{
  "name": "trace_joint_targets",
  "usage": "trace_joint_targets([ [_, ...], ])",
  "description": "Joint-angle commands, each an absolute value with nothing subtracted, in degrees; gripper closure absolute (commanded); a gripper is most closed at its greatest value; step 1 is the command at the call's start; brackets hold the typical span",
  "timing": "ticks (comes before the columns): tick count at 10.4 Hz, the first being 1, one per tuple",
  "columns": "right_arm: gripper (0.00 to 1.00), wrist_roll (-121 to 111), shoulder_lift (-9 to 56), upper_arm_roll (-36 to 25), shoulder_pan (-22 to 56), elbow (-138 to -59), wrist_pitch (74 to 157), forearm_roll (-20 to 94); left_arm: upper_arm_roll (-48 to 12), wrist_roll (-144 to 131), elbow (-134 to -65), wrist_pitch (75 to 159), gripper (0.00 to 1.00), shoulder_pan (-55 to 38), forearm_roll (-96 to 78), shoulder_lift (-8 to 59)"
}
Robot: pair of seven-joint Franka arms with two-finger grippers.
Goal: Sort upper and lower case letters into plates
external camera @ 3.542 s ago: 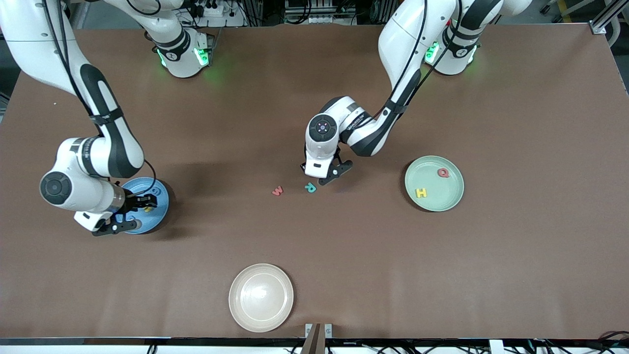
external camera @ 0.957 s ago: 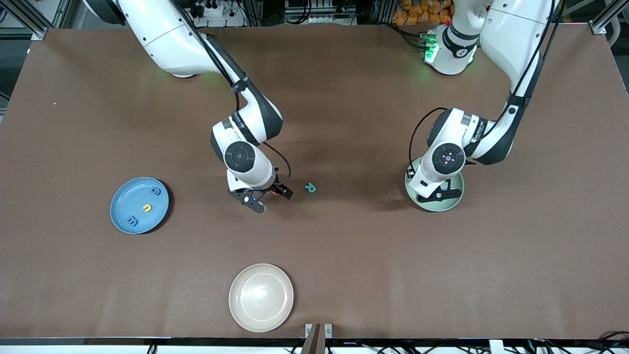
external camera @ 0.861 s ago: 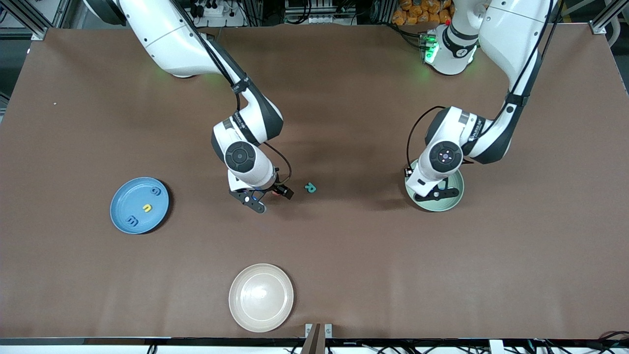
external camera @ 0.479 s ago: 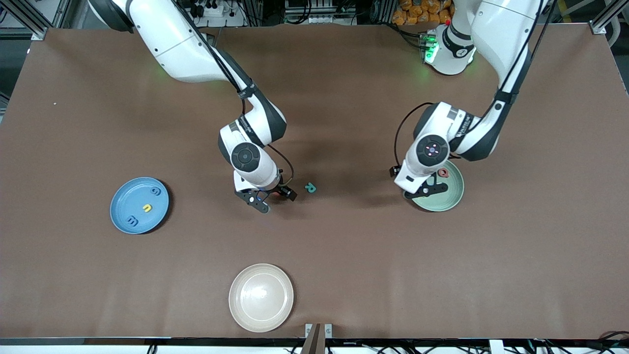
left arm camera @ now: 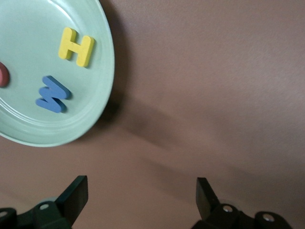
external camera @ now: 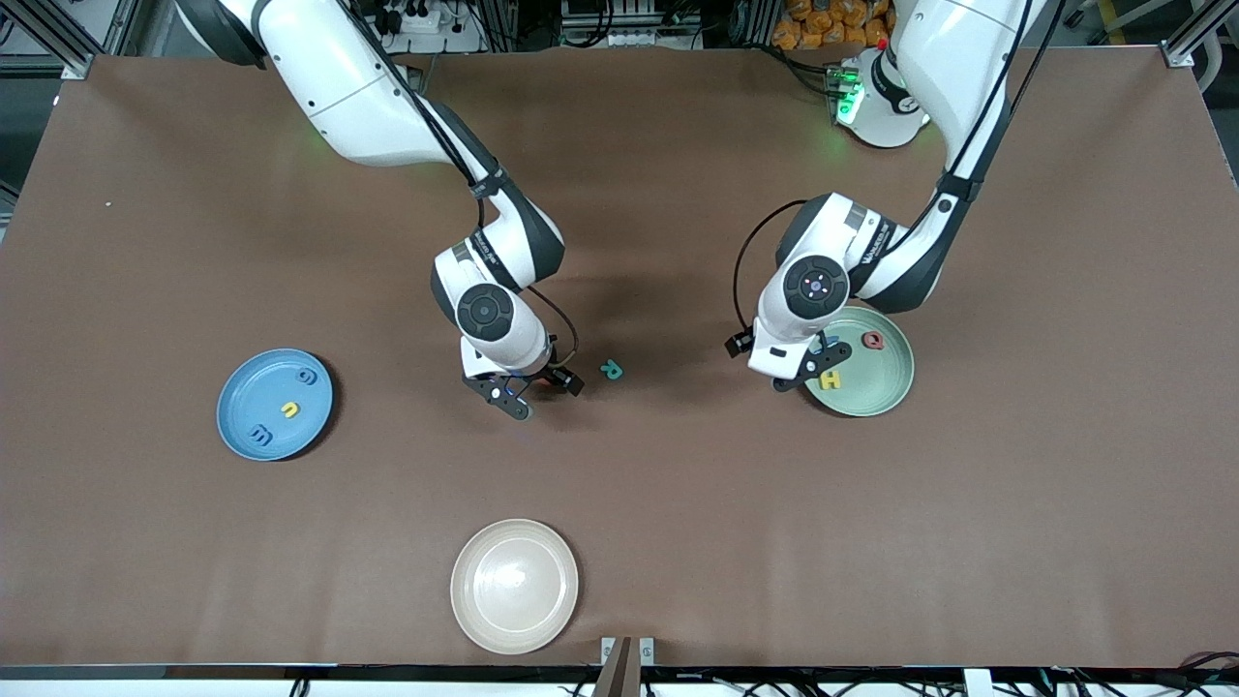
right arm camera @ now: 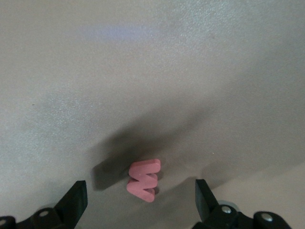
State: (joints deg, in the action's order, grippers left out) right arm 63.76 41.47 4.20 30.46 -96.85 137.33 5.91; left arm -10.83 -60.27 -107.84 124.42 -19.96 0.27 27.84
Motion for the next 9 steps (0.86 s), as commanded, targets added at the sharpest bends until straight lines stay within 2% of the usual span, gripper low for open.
trace_joint_targets([
  [1,0.0,64.5,41.5,3.7,31.1,-97.6,137.7,6.4,-10.7,-66.2,-103.2,124.4,0.0,-21.6,-1.7,31.0],
  [4,0.0,64.4,41.5,3.7,31.0,-97.6,137.7,6.4,-10.6,-72.2,-98.6,124.4,0.0,-23.0,-1.8,33.8],
  [5,0.52,64.4,41.5,3.6,31.1,-97.6,137.8,6.3,-10.7,-73.9,-97.1,124.4,0.0,-23.0,-3.2,34.7],
  [6,1.0,64.5,41.6,3.7,31.0,-97.5,138.0,6.4,-10.6,-74.4,-96.3,124.4,0.0,-23.2,-3.9,35.4],
  [9,1.0,64.2,41.7,3.7,31.0,-97.5,138.3,6.4,-10.6,-79.3,-93.2,124.4,0.0,-25.2,-4.0,38.2],
])
